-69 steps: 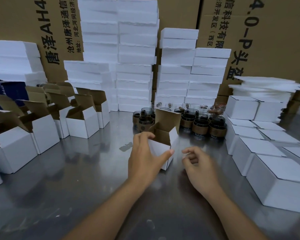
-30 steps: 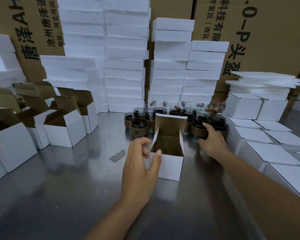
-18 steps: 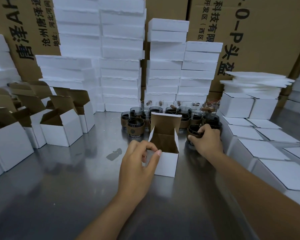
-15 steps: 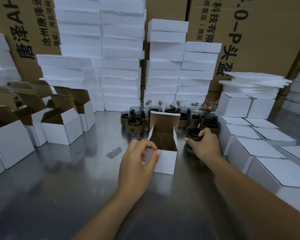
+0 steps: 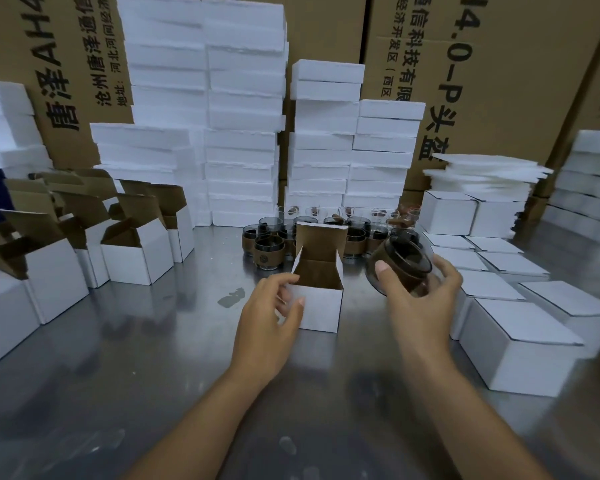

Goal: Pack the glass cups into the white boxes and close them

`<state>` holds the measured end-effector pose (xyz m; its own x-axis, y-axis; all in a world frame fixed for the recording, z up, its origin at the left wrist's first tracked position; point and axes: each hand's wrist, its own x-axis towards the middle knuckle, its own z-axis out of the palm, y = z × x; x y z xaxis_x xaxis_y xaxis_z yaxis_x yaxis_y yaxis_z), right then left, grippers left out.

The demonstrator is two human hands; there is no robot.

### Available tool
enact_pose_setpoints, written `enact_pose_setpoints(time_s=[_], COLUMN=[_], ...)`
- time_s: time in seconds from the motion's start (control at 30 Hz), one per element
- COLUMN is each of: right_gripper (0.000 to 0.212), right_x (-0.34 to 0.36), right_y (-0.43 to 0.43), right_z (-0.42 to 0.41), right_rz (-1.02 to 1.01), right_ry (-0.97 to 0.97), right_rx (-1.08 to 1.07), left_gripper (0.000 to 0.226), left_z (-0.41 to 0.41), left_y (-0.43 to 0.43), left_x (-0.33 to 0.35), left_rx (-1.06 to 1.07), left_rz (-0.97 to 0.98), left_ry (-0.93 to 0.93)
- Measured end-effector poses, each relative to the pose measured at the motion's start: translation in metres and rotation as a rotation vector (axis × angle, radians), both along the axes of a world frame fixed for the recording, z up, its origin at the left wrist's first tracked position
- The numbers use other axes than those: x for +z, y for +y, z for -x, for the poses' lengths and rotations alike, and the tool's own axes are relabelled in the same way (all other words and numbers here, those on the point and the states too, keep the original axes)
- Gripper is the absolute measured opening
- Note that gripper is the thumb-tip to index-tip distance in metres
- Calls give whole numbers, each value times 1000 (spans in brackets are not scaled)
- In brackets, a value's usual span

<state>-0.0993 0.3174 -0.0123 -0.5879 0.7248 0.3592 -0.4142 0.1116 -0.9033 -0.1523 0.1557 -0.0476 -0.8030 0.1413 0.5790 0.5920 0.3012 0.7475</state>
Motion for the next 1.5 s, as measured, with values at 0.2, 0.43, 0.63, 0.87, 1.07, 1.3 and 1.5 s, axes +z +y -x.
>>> enact_pose_setpoints(time_s=[0.2,0.43,0.63,0.87,1.07,1.3,1.5], right_gripper=[27,52,48,55,39,43,46], right_x=[-4,-15,-16,-18,-19,-20,-21], right_y=[-33,-41,-42,-41,-37,-30,-28], right_z=[-18,-24,-23,-23,-20,-15,-14], right_rz=[144,165,170,145,279,452,486], right_ry=[29,-82,-172,-197,-213,-239,-234], right_rx=[261,577,666,605,593,670,683], left_gripper=[15,20,45,46,43,33,35], left_z=[-16,-27,-26,-27,-27,-25,-23], left_y=[-5,-3,-1,-1,-2,-4,-5], left_x=[6,10,8,9,11,14,13], left_rx=[-99,-270,-313,-358,-452,-502,-531], left_rz=[-151,-204,-182,-162,-217,-324,-337], left_ry=[-134,-235,-303,-373,-538,-587,-572])
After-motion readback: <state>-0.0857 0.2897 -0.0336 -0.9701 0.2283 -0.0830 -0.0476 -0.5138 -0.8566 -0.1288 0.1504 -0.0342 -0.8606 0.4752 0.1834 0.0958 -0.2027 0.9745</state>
